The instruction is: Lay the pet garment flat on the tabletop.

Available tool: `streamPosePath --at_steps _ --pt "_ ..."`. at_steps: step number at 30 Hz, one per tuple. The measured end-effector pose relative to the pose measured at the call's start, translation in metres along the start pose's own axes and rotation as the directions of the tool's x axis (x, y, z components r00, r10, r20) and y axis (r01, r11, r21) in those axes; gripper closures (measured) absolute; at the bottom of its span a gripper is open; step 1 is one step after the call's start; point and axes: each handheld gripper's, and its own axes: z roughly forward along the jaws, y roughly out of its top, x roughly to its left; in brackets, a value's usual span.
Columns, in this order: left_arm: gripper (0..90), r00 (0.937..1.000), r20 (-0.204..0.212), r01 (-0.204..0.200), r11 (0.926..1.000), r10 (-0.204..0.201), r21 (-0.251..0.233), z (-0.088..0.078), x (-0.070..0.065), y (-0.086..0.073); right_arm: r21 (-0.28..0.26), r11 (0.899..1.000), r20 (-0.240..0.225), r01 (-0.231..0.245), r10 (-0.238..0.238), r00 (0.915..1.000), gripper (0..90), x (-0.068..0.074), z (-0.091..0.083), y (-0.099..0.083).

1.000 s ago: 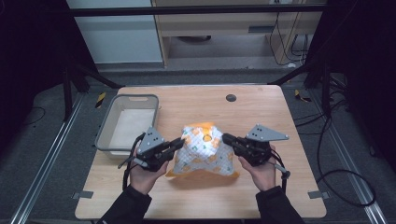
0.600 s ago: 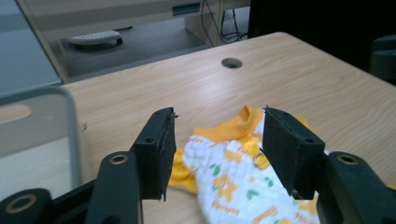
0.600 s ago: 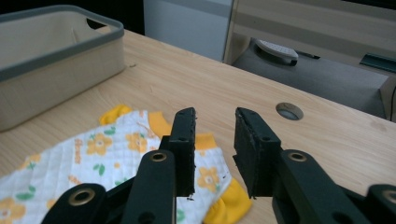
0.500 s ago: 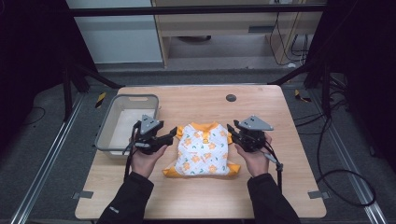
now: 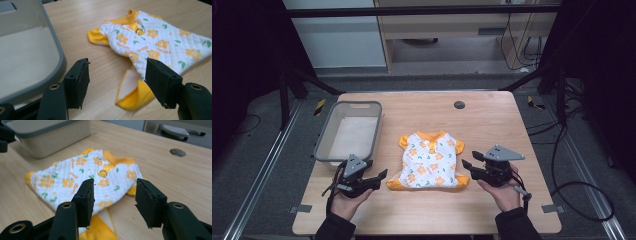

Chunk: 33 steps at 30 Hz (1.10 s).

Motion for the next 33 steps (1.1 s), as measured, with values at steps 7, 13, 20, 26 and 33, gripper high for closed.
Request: streamPosePath --at_steps 7,13,20,26,33 --pt "33.9 0.9996 0.013 -0.027 0.9988 0.027 0.040 0.010 -0.005 -0.012 0.055 0.998 -0.027 0.004 -0.003 0.9996 49.4 0.002 0.004 -0.023" --pt "33.6 0.9983 0.023 -0.054 0.9951 0.053 0.083 0.021 -0.007 -0.022 0.086 0.996 -0.060 -0.003 0.008 0.9981 49.1 0.005 0.006 -0.040" --pt "33.5 0.9957 0.051 -0.083 0.9899 0.078 0.115 0.032 -0.013 -0.027 0.151 0.988 -0.134 0.025 -0.004 0.9910 49.7 0.017 0.019 -0.056" --pt "33.6 0.9898 0.089 -0.122 0.9837 0.111 0.132 0.039 -0.021 -0.028 0.193 0.981 -0.158 0.028 0.003 0.9874 52.9 0.018 0.028 -0.061" --pt "42.9 0.9888 0.100 -0.126 0.9772 0.110 0.171 0.050 -0.025 -0.028 0.225 0.974 -0.157 0.027 0.009 0.9875 61.5 0.018 0.035 -0.061"
